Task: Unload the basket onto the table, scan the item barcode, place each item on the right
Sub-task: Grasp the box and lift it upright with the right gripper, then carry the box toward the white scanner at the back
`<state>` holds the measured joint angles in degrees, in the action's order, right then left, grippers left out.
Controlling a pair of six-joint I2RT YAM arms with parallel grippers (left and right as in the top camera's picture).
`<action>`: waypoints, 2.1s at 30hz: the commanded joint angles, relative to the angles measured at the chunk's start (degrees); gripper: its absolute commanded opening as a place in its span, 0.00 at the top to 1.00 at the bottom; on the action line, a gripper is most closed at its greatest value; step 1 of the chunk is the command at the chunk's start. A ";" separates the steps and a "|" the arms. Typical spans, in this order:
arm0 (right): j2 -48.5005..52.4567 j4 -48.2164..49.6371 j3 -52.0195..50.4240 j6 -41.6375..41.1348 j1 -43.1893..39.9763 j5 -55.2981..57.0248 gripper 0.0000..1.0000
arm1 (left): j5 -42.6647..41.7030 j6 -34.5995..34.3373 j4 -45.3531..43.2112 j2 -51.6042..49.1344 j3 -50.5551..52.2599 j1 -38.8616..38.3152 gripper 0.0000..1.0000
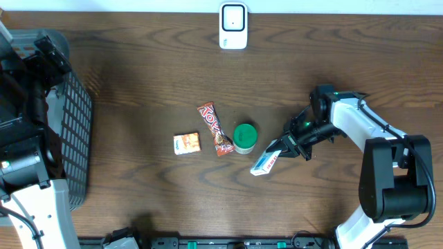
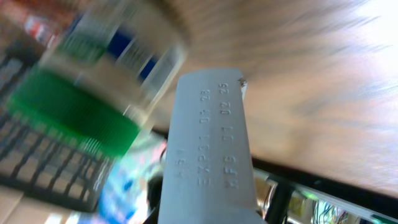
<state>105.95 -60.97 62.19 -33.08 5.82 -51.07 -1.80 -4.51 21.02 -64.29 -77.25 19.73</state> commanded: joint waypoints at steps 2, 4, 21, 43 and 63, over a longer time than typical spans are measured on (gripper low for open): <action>-3.08 -1.25 0.72 8.02 -0.26 -11.69 0.98 | -0.55 -0.50 -0.07 -0.07 -0.22 -0.20 0.09; -5.35 -1.40 0.87 8.00 -0.26 -13.14 0.98 | -0.52 -0.50 -0.07 -0.07 -0.22 -0.20 0.09; -19.06 30.49 1.97 14.27 -0.15 -38.40 0.96 | -0.55 -0.50 -0.07 -0.07 -0.20 -0.20 0.09; -19.06 67.91 1.97 25.88 5.42 -38.40 0.99 | -0.55 -0.52 -0.07 -0.04 -0.22 -0.20 0.09; -18.93 66.86 1.92 -13.64 2.73 -18.32 0.95 | -0.55 -0.50 -0.07 -0.07 -0.22 -0.20 0.09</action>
<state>87.15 6.50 63.59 -26.33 9.02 -82.13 -1.80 -4.54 21.02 -64.29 -77.25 19.73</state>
